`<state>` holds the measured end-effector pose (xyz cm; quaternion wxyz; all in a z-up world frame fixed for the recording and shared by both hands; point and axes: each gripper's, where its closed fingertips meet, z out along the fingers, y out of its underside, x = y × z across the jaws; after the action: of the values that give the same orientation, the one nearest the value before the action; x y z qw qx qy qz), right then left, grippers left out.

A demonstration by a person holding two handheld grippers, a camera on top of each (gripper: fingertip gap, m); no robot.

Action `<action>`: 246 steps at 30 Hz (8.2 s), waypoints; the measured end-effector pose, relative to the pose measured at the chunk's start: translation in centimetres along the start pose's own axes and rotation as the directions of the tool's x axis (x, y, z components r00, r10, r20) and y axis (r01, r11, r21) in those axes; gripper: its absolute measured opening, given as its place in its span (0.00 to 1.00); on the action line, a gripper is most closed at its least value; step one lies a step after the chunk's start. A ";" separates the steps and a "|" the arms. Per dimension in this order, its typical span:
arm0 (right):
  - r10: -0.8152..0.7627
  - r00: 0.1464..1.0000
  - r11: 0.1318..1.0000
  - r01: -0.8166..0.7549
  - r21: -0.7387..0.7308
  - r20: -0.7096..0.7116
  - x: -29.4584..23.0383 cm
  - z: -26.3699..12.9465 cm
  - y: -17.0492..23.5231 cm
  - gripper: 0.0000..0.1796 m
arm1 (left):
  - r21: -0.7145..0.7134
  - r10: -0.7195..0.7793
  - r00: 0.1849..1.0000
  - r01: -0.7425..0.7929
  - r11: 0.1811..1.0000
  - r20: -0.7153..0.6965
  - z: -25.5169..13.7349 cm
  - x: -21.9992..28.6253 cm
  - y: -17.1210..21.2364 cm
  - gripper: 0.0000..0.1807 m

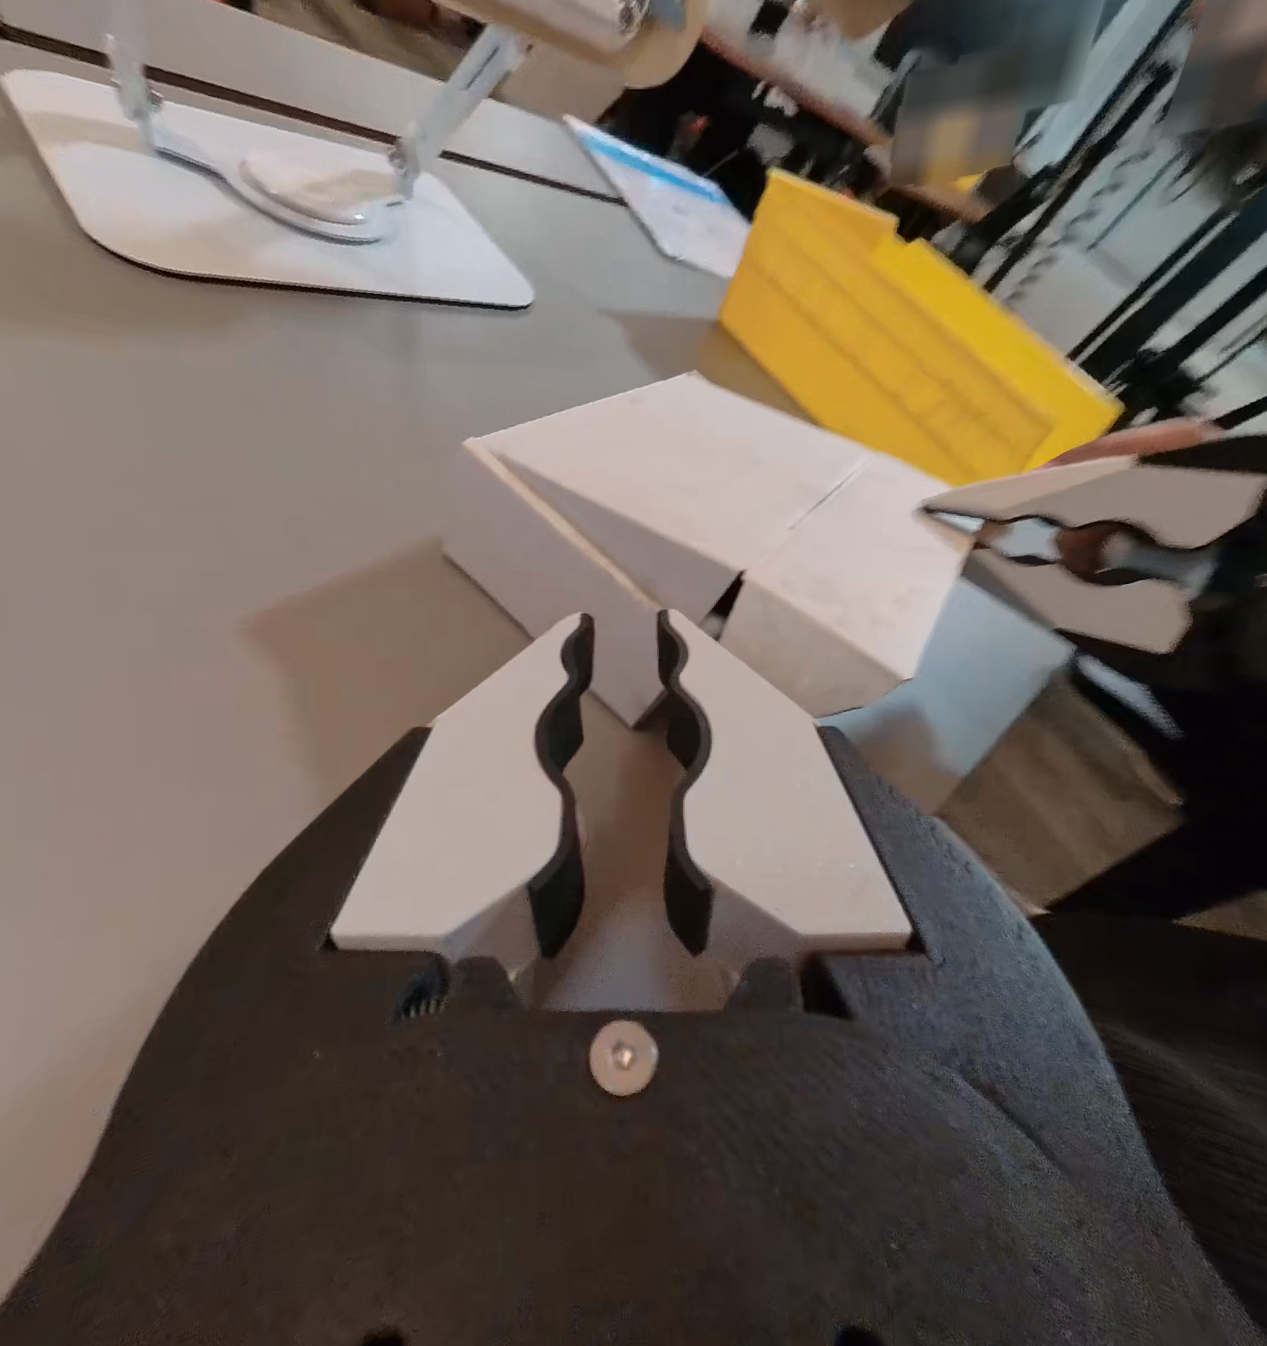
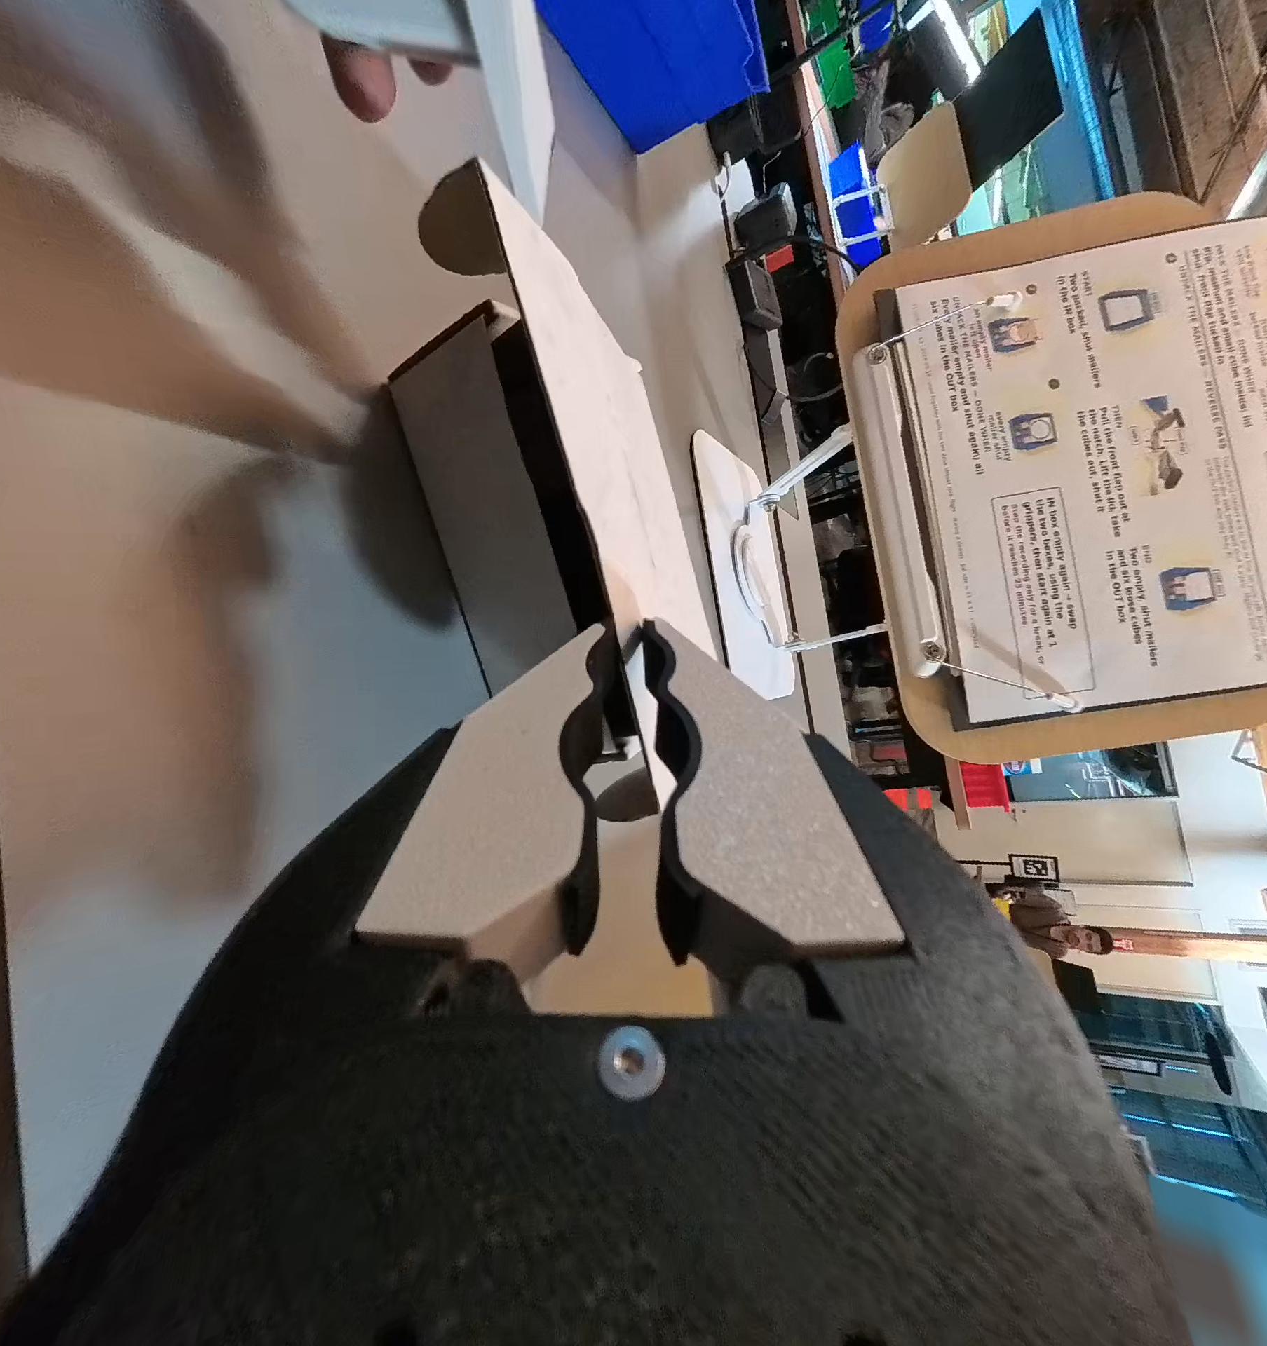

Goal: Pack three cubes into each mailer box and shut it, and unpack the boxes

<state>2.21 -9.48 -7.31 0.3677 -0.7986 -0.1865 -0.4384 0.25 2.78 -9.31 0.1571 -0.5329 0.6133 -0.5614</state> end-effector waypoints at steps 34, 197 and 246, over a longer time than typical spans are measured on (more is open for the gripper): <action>-0.095 0.995 0.995 0.096 -0.029 0.026 -1.9 0.6 0.6 0.06 | -0.192 -0.035 0.997 0.022 0.981 -0.063 1.4 1.0 3.9 0.08; 0.522 0.774 0.804 -0.586 0.097 0.358 -5.6 1.0 -4.4 0.09 | 0.006 -0.055 0.998 0.055 0.998 -0.015 0.0 7.5 5.8 0.11; 0.572 0.735 0.769 -0.635 0.072 0.365 -5.4 1.1 -4.0 0.11 | -0.007 -0.069 0.996 0.069 0.998 0.056 1.2 6.7 7.0 0.01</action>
<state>-2.58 -5.85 -10.51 0.5299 -0.8366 -0.0150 -0.1381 -4.64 -4.78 -12.97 0.1524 -0.5699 0.5924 -0.5486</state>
